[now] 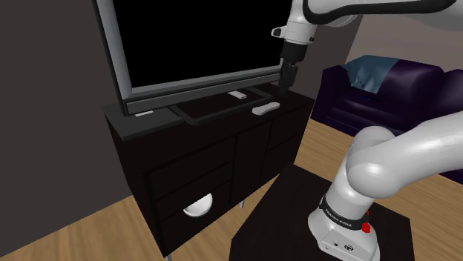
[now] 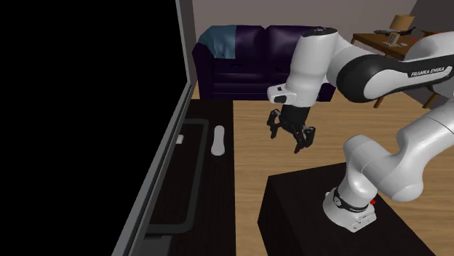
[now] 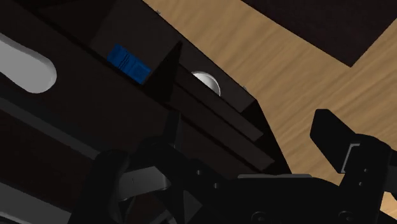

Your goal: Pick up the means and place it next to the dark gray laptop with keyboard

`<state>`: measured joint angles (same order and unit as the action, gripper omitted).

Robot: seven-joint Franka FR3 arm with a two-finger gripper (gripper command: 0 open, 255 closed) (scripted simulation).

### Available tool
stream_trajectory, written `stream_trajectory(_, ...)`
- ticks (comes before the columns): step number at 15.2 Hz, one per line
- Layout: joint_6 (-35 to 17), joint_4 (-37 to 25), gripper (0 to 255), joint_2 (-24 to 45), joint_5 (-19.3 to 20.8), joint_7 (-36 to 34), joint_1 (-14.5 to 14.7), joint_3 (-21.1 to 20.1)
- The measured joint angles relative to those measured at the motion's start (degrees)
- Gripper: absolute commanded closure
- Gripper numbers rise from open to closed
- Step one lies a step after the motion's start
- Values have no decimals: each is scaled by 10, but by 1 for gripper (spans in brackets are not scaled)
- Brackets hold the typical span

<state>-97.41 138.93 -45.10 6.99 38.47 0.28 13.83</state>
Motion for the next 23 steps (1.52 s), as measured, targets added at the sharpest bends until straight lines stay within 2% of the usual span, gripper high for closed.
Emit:
stream_trajectory(3,-24,5,0,19,30,76,0,49)
stream_trajectory(8,-81,-14,0,92,61,197,16,130)
stream_trajectory(13,-137,-52,0,182,66,322,45,212)
stream_trajectory(18,-189,-111,0,299,26,467,85,298)
stream_trajectory(21,-212,-159,0,389,-33,566,107,341)
stream_trajectory(23,-219,-196,0,457,-87,641,108,360)
